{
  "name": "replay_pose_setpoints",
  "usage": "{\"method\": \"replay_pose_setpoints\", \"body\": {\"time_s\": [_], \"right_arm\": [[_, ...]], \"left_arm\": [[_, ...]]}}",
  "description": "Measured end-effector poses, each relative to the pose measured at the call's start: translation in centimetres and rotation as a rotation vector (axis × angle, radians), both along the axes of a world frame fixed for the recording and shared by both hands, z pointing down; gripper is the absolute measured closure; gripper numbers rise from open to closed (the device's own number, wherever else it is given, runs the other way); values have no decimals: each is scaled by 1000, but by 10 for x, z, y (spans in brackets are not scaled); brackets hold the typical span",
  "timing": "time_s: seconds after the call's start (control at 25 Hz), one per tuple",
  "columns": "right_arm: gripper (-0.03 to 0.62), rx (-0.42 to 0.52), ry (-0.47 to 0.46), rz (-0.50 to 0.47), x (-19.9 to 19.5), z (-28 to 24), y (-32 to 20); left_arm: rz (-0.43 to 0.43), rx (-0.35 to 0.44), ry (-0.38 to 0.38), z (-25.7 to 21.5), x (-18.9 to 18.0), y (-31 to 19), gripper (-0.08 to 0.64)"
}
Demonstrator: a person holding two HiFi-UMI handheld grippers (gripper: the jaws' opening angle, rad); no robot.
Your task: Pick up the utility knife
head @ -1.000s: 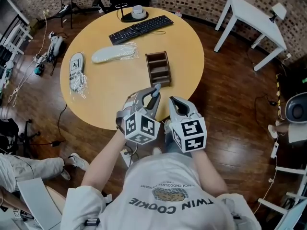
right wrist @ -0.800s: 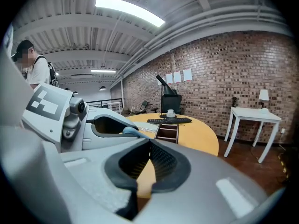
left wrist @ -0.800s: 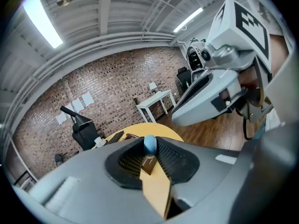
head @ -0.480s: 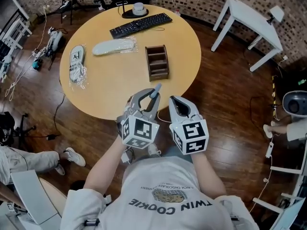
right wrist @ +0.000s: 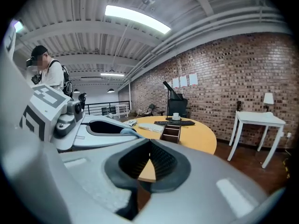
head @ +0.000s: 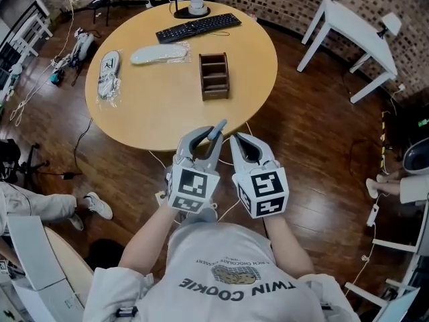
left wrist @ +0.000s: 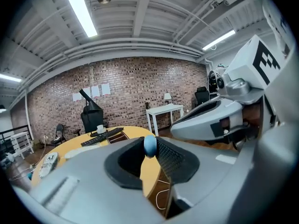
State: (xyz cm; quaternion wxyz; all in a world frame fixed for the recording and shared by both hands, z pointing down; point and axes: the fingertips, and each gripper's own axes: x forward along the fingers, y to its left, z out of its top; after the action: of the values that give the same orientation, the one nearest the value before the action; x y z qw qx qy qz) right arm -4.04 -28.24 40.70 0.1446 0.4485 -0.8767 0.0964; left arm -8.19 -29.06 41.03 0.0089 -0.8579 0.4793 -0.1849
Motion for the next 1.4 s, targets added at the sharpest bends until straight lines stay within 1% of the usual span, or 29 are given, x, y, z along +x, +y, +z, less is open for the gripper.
{"method": "replay_pose_setpoints", "body": {"time_s": [0.12,0.28,0.52,0.76,0.88,1.2,1.32,1.4], "right_arm": [[589,8,0,-14,13,1,16],[589,9,-9,-32,32,4,43],[589,21,-29,-58,54,-1,85],[589,39,-47,-78,78,-8,136],[589,34,-52,-78,90,-10,158],[589,39,-83,-98,97,-23,204],[589,36,-87,-107,93,-25,221],[591,37,-80,-109,90,-25,233]], "left_arm": [[-17,10,31,-2,17,17,485],[-46,3,66,-2,34,47,485],[-81,8,82,-9,57,93,485],[-92,11,98,-15,84,142,485],[-90,12,85,-20,96,163,485],[-123,21,117,-35,105,215,485],[-130,26,112,-38,100,233,485],[-137,23,123,-39,94,243,485]]}}
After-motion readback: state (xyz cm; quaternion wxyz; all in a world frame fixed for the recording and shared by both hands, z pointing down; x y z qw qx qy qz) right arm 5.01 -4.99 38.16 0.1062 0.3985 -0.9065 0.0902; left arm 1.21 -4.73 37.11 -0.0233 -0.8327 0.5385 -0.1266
